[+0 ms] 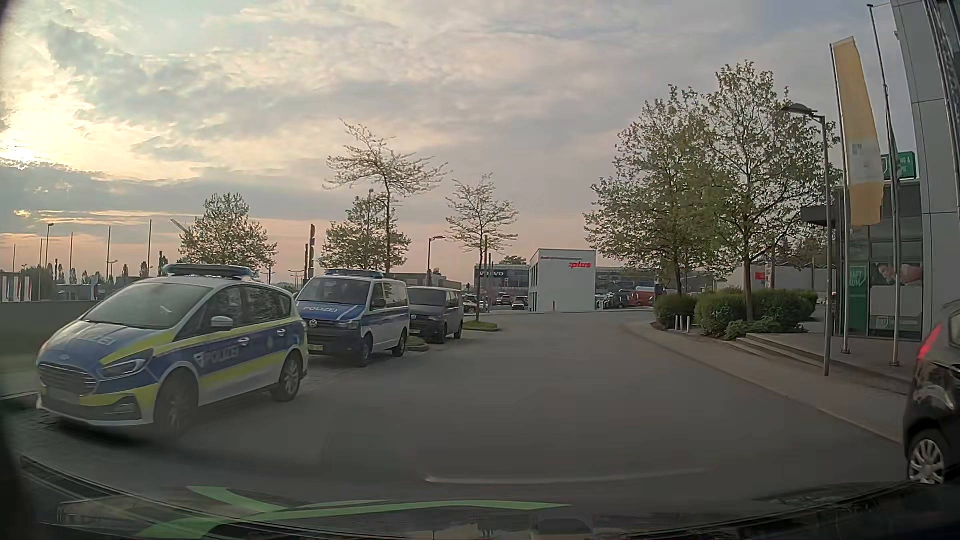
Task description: Follow the waypoints while adhering to traffic rules and regulations
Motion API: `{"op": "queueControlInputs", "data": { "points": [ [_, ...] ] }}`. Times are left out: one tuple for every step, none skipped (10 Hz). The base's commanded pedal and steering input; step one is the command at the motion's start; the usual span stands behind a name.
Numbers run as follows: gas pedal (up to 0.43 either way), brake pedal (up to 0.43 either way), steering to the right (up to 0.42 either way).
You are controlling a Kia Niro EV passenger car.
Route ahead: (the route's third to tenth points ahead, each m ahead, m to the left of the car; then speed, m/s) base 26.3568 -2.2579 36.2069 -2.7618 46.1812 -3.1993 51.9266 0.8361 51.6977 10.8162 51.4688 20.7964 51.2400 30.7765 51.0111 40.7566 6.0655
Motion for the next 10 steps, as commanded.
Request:
{"op": "queueControlInputs", "data": {
  "points": [
    [0.0, 0.0, 0.079],
    [0.0, 0.0, 0.079],
    [0.0, 0.0, 0.079],
    [0.0, 0.0, 0.08],
    [0.0, 0.0, 0.081],
    [0.0, 0.0, 0.081],
    [0.0, 0.0, 0.081],
    [0.0, 0.0, 0.081],
    [0.0, 0.0, 0.081],
    [0.008, 0.0, 0.079]
  ]
}}
